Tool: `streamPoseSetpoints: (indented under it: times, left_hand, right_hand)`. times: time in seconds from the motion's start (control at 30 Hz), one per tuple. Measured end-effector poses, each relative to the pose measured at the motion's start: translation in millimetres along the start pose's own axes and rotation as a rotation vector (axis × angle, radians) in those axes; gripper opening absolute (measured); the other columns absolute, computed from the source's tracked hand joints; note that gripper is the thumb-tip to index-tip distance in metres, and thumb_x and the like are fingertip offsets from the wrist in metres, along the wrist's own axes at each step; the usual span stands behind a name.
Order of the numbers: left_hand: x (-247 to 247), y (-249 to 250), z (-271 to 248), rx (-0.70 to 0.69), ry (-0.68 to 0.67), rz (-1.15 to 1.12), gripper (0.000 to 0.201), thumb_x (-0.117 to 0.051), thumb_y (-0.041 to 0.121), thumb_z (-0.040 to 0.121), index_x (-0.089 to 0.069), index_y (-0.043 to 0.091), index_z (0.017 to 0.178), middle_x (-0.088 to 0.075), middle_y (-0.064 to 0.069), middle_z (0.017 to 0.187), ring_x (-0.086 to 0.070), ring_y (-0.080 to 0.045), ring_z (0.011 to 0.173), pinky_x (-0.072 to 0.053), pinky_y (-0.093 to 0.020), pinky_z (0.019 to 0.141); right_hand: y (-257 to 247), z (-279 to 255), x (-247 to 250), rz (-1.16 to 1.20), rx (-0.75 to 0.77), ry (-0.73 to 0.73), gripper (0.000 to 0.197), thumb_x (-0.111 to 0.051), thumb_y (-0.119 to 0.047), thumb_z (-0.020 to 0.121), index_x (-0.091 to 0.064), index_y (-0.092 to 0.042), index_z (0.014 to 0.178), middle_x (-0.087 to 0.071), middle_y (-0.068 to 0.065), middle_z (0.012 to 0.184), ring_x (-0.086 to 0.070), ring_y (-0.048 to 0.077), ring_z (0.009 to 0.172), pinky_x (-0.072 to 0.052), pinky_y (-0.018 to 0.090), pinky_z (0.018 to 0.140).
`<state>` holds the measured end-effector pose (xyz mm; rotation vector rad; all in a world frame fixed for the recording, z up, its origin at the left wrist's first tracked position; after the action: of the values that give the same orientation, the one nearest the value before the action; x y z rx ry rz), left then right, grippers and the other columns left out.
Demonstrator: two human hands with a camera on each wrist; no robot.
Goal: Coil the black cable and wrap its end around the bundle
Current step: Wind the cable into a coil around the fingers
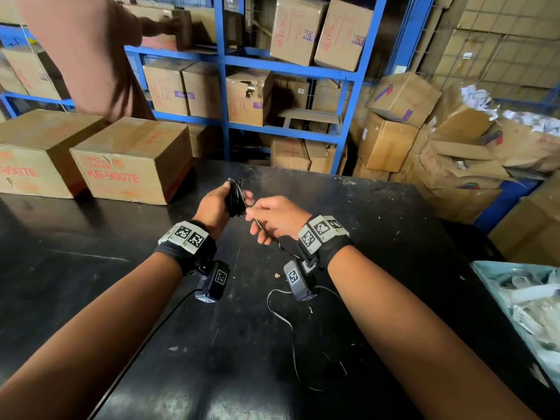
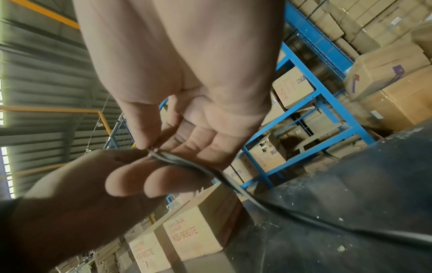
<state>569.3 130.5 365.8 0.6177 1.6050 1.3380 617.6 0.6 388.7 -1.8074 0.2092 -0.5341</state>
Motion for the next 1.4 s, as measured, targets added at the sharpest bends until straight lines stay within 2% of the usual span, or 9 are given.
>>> streamPoseSetpoints:
  times: [0.17, 0.3, 0.43, 0.67, 0.87, 1.0, 1.2, 1.33, 1.4]
  left_hand:
    - [-8.1, 15.4, -3.3, -0.004, -0.044, -0.242, 0.043, -0.028, 0.039, 0.098, -0.058, 0.008, 0.091, -0.064, 0.001, 0.071, -0.062, -0.013, 0.068, -0.047, -0.026, 0.076]
    - [-14.4, 30.0, -6.3, -0.140, -0.169, -0.146, 0.031, -0.047, 0.031, 0.091, -0.043, 0.013, 0.067, -0.040, -0.004, 0.064, -0.041, -0.016, 0.059, -0.037, -0.026, 0.062]
    - [-12.4, 32.2, -6.6, -0.163, -0.071, -0.126, 0.021, -0.052, 0.020, 0.088, -0.041, 0.015, 0.071, -0.034, 0.004, 0.051, -0.037, -0.011, 0.048, -0.035, -0.023, 0.052]
    - [-20.9, 26.8, -15.0, -0.087, -0.048, -0.145, 0.029, -0.039, 0.019, 0.093, -0.043, 0.012, 0.065, -0.033, 0.005, 0.041, -0.036, -0.013, 0.043, -0.030, -0.027, 0.055]
    - [-21.4, 21.3, -19.2, -0.077, -0.040, -0.153, 0.034, -0.040, 0.017, 0.092, -0.049, 0.009, 0.061, -0.040, -0.002, 0.042, -0.039, -0.020, 0.048, -0.037, -0.027, 0.057]
    - [-19.8, 16.4, -20.4, -0.047, -0.013, -0.105, 0.034, -0.038, 0.020, 0.093, -0.056, 0.004, 0.070, -0.042, -0.003, 0.039, -0.042, -0.020, 0.047, -0.042, -0.026, 0.057]
    - [-22.6, 20.7, -22.3, -0.035, -0.059, -0.173, 0.033, -0.037, 0.020, 0.097, -0.053, 0.006, 0.073, -0.050, 0.000, 0.047, -0.061, -0.017, 0.058, -0.052, -0.026, 0.069]
    - [-22.5, 23.9, -23.4, -0.102, -0.147, -0.169, 0.033, -0.035, 0.033, 0.097, -0.053, 0.011, 0.080, -0.049, 0.004, 0.056, -0.044, -0.011, 0.052, -0.042, -0.021, 0.058]
    - [-20.6, 29.0, -23.2, -0.102, -0.134, -0.189, 0.035, -0.032, 0.038, 0.097, -0.052, 0.014, 0.080, -0.043, 0.008, 0.050, -0.035, -0.009, 0.045, -0.036, -0.021, 0.054]
  right_hand:
    - [23.0, 2.5, -6.9, -0.010, 0.005, -0.046, 0.025, -0.048, -0.027, 0.097, -0.060, -0.009, 0.085, -0.061, 0.009, 0.066, -0.056, 0.013, 0.042, -0.045, 0.024, 0.047]
    - [41.8, 5.7, 0.0, -0.120, -0.018, -0.001, 0.029, -0.051, -0.031, 0.095, -0.064, -0.012, 0.078, -0.056, 0.005, 0.061, -0.049, 0.011, 0.040, -0.041, 0.026, 0.046]
    - [46.2, 2.5, 12.3, -0.166, 0.001, 0.069, 0.029, -0.052, -0.033, 0.094, -0.065, -0.011, 0.079, -0.052, 0.002, 0.060, -0.045, 0.011, 0.043, -0.041, 0.023, 0.046]
    - [47.2, 4.0, 17.9, -0.230, 0.041, 0.096, 0.030, -0.053, -0.031, 0.094, -0.067, -0.006, 0.084, -0.051, 0.002, 0.059, -0.043, 0.013, 0.044, -0.043, 0.023, 0.046]
    - [52.4, 6.1, 13.9, -0.294, 0.036, 0.079, 0.029, -0.053, -0.033, 0.093, -0.067, -0.011, 0.079, -0.052, 0.000, 0.057, -0.044, 0.013, 0.043, -0.044, 0.023, 0.047]
    - [53.7, 7.2, 12.6, -0.311, 0.027, 0.069, 0.031, -0.053, -0.033, 0.094, -0.068, -0.007, 0.085, -0.052, 0.000, 0.058, -0.044, 0.014, 0.044, -0.046, 0.024, 0.050]
    - [62.7, 9.7, 7.6, -0.167, -0.062, 0.012, 0.026, -0.049, -0.029, 0.096, -0.065, -0.011, 0.085, -0.052, 0.003, 0.062, -0.046, 0.013, 0.045, -0.043, 0.025, 0.046]
    - [69.6, 10.0, 9.1, -0.116, -0.094, 0.017, 0.026, -0.053, -0.035, 0.093, -0.066, -0.013, 0.086, -0.052, 0.000, 0.059, -0.046, 0.013, 0.043, -0.045, 0.033, 0.056]
    - [72.6, 5.1, 13.1, -0.131, -0.091, 0.053, 0.034, -0.055, -0.042, 0.091, -0.066, -0.011, 0.081, -0.047, 0.000, 0.052, -0.038, 0.011, 0.038, -0.045, 0.029, 0.051]
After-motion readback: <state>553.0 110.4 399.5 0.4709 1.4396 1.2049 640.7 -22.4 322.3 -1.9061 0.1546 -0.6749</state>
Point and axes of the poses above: each hand's wrist, its own z-axis towards the middle knuckle, its own x-axis out of the back of the hand, y = z × x, the point moved 4 cm from there along z, towards the middle knuckle
